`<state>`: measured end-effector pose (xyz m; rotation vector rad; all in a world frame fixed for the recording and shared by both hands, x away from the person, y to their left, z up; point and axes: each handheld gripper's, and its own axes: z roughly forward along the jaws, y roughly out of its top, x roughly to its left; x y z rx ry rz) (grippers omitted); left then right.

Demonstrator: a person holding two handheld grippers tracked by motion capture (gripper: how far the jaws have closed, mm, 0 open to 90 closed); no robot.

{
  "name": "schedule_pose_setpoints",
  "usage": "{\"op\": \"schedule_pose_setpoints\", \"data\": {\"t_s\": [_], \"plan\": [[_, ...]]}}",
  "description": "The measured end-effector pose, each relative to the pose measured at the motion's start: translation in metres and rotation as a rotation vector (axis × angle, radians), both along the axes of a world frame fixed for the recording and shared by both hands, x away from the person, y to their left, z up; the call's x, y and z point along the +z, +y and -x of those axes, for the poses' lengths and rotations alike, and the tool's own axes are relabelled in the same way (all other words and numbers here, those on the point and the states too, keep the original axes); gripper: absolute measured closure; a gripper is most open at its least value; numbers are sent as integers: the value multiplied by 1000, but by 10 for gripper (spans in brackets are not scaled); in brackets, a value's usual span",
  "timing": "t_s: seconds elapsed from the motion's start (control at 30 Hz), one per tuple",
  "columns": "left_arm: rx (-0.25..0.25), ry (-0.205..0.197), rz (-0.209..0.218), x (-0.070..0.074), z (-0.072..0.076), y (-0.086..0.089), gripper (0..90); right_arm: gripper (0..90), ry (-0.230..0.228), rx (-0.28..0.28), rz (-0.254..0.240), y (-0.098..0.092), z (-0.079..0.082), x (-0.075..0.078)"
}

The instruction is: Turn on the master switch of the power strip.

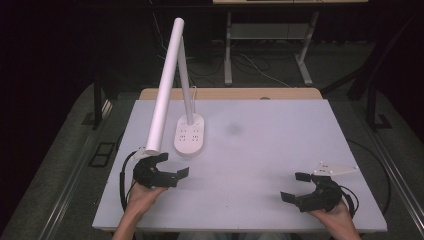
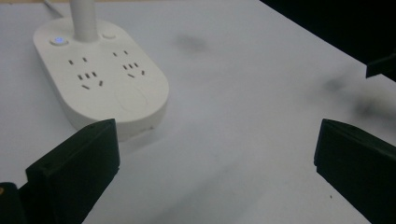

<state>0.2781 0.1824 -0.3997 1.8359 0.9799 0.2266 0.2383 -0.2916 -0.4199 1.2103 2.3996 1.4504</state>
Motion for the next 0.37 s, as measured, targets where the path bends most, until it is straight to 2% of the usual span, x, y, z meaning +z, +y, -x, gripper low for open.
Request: {"op": "schedule_pose_setpoints", "data": {"t_s": [0.2,0.37], "plan": [[-38,25,6,-17,10,1,0,3,-1,0,2,1,0,0],[-47,36,-6,-23,13,1,0,3,8,2,5,2,1,-1]]}}
